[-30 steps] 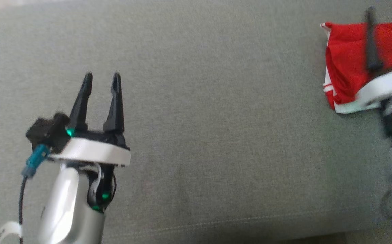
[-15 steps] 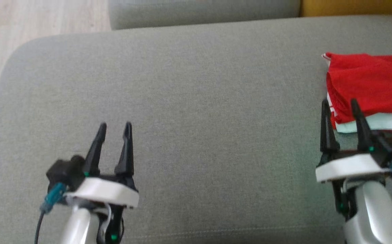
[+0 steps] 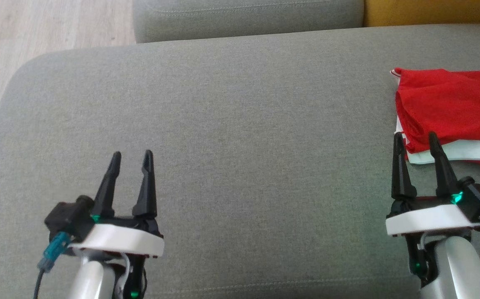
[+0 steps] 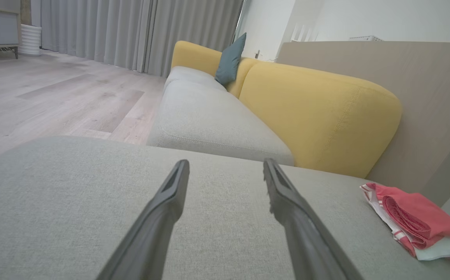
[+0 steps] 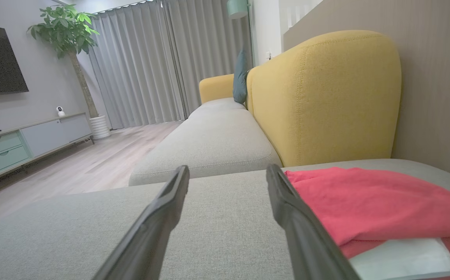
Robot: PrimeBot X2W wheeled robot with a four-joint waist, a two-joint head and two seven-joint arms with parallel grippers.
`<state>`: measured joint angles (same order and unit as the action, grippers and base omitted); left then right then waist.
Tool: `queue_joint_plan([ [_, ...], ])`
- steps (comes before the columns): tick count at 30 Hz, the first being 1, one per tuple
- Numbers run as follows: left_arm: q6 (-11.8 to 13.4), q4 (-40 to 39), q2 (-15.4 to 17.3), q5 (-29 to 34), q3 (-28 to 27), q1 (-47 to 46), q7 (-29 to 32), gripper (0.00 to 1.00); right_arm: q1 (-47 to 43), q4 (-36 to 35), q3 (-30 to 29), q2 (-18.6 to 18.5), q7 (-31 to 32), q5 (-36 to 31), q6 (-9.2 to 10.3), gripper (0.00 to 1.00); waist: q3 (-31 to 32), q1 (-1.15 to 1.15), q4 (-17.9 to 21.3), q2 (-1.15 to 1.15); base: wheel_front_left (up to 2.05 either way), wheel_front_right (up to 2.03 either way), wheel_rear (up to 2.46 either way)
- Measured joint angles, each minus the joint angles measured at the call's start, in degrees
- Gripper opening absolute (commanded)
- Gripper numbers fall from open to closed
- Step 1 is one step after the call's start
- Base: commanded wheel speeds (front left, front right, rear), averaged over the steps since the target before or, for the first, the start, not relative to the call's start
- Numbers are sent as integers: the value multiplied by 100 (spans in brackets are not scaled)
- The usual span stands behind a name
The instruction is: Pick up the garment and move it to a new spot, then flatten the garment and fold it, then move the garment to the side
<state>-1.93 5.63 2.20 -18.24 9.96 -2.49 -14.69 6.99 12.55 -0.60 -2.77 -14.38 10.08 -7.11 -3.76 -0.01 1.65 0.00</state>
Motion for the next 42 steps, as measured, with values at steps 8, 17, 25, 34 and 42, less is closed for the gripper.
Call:
queue_joint_plan([
  [8,42,-379,1,1,-147,22,-1,100,-29,-62,54,0,0,1,0,100,-36,0,-15,0,0,0,0],
  [17,40,-445,1,-109,-181,158,0,100,-58,-76,159,0,0,3,0,100,5,0,-17,0,0,0,0],
  [25,40,-478,1,-207,-187,163,-1,100,-58,-85,176,0,0,11,0,100,-6,0,-5,0,0,0,0],
  [34,38,-223,-31,-354,-263,264,4,0,-142,189,203,14,10,52,1,0,-32,1,0,0,0,0,0],
  [42,35,41,-41,-701,-266,503,76,0,-406,424,210,20,79,434,1,0,-13,1,-9,0,0,0,0],
])
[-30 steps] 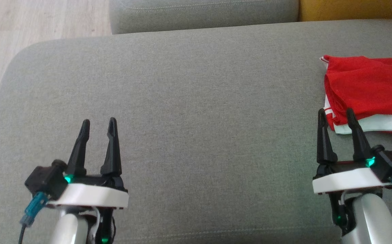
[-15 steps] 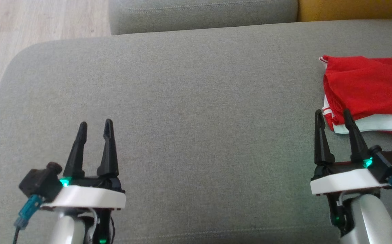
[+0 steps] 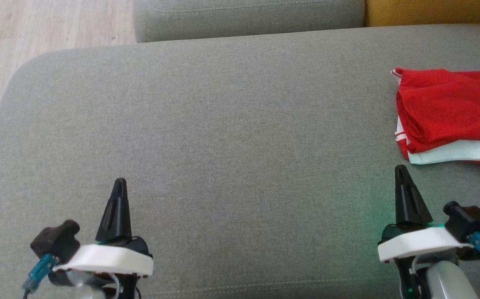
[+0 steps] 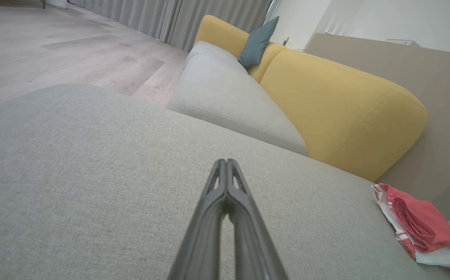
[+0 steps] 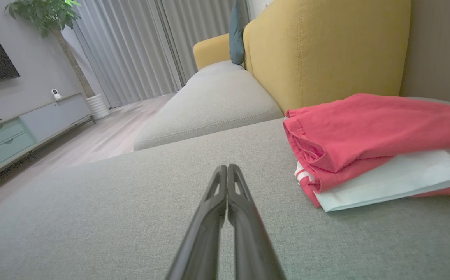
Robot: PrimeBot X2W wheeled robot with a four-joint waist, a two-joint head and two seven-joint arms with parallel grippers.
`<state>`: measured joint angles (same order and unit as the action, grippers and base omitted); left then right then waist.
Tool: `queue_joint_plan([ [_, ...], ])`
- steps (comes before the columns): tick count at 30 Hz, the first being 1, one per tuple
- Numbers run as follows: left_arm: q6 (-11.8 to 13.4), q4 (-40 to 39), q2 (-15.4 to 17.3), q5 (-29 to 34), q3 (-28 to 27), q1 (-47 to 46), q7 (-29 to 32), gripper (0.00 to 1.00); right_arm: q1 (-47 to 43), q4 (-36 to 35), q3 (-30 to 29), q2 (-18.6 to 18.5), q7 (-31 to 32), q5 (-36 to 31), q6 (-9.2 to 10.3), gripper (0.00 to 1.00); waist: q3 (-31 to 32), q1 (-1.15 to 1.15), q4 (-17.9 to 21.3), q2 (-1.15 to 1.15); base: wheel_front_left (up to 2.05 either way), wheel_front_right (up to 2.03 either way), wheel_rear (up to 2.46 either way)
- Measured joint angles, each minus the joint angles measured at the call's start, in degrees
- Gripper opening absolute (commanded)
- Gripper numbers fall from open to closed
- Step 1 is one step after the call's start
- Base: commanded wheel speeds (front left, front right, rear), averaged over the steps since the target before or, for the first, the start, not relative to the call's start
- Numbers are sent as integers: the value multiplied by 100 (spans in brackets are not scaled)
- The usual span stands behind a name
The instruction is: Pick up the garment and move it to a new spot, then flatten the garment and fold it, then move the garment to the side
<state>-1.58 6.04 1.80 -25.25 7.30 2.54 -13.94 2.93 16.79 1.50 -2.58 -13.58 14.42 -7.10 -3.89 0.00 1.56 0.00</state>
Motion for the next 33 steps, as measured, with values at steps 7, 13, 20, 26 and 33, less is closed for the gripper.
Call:
queue_joint_plan([
  [7,-5,70,4,-425,-21,-32,103,0,-1,0,-13,-1,107,486,0,0,23,0,-9,0,0,0,0],
  [13,-54,134,12,-781,-49,-37,175,0,-1,0,-29,-2,185,892,0,0,42,0,-17,0,0,0,0],
  [20,-100,179,23,-1199,-74,-49,282,0,-1,-1,-55,-5,276,1372,0,0,65,0,-26,0,0,0,0],
  [26,-103,222,40,-1499,-90,-55,343,0,-1,-2,-74,-8,355,1709,0,0,80,0,-33,0,0,0,0],
  [33,-146,283,66,-1905,-133,-96,436,0,-1,-4,-133,-12,459,2179,0,0,102,0,-42,0,0,0,0],
])
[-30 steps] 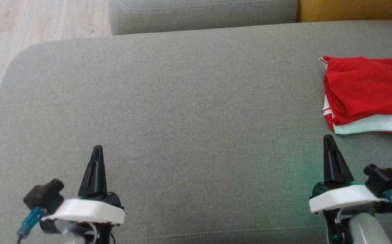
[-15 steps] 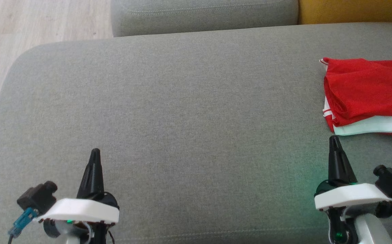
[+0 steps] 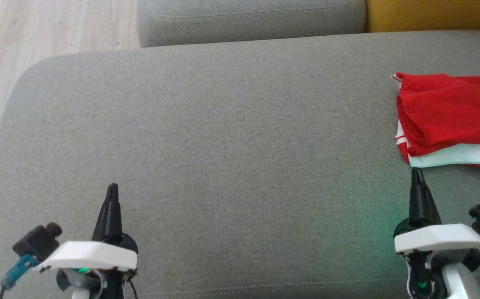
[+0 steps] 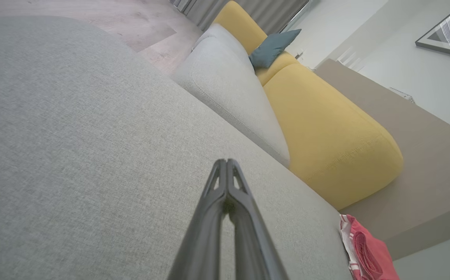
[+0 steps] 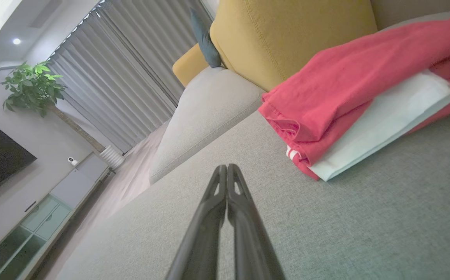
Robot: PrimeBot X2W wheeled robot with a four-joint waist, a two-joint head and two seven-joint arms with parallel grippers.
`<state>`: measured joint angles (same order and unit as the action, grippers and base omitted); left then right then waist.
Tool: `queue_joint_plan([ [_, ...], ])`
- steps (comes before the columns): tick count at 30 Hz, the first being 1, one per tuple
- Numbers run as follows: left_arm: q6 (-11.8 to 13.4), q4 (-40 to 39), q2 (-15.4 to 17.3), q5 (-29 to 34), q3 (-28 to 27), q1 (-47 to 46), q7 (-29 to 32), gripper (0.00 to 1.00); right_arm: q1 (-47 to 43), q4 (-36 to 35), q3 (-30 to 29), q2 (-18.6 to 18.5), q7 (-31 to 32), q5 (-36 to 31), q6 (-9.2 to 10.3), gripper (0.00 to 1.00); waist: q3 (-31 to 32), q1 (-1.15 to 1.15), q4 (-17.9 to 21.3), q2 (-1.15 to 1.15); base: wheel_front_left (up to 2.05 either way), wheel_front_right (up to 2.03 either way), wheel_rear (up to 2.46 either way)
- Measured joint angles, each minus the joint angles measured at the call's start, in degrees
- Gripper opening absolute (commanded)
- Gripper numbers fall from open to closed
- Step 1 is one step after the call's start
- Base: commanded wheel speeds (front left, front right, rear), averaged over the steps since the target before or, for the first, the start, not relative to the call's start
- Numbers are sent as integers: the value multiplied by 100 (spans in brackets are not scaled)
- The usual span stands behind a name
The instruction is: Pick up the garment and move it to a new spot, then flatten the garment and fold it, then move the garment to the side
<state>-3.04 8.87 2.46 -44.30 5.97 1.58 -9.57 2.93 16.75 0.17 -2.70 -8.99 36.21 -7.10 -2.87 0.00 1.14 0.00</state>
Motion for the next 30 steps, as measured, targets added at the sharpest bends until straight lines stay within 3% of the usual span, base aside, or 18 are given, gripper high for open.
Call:
queue_joint_plan([
  [30,-108,238,45,-1790,-296,-172,500,0,1,-29,-197,-13,476,2057,0,0,97,0,-41,0,0,0,0],
])
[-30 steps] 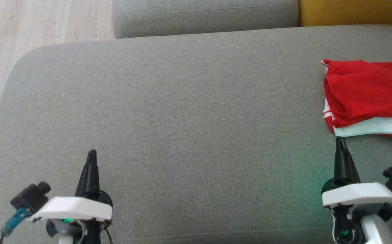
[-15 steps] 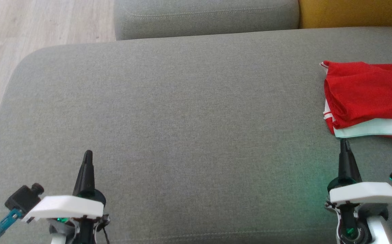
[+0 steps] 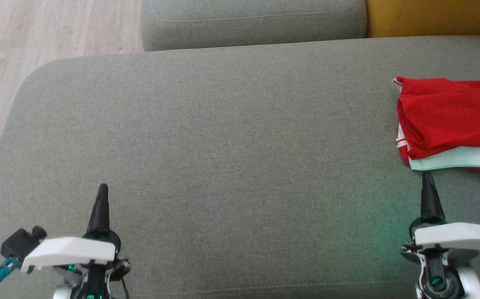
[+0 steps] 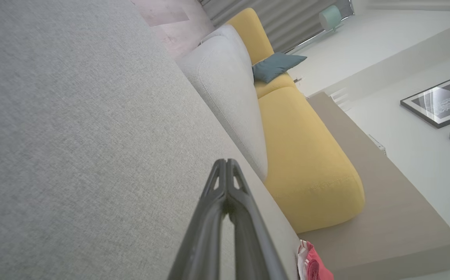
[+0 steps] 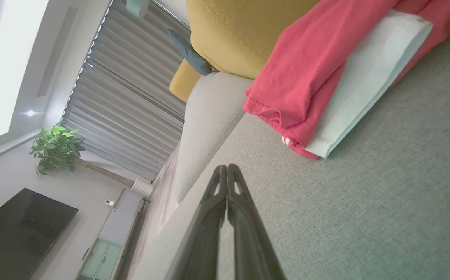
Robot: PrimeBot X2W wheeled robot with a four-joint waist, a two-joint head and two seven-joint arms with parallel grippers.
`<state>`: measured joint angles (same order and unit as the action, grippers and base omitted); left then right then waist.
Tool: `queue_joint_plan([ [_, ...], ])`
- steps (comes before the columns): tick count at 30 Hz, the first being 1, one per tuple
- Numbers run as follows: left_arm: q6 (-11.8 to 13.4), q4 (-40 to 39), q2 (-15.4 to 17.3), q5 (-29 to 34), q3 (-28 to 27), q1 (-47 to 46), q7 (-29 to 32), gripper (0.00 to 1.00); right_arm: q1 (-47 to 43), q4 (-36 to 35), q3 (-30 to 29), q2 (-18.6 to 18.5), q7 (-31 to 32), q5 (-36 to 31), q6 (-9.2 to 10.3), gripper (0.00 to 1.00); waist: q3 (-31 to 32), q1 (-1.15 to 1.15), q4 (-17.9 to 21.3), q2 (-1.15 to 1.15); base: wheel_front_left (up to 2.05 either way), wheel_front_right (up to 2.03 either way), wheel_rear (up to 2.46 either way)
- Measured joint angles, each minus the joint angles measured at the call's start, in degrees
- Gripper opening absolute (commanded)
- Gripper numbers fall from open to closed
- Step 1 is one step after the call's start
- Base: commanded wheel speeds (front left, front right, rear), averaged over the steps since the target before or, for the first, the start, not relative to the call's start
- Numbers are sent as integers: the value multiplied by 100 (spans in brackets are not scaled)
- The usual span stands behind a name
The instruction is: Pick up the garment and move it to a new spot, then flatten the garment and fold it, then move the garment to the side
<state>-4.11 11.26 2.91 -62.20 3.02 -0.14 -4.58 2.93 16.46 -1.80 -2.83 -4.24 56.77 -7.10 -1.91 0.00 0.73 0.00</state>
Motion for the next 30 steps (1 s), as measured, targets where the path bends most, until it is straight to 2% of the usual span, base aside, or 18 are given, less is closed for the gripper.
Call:
queue_joint_plan([
  [30,-165,209,20,-1622,-236,-142,459,0,1,-21,-216,-9,472,1883,0,0,91,0,-38,0,0,0,0],
])
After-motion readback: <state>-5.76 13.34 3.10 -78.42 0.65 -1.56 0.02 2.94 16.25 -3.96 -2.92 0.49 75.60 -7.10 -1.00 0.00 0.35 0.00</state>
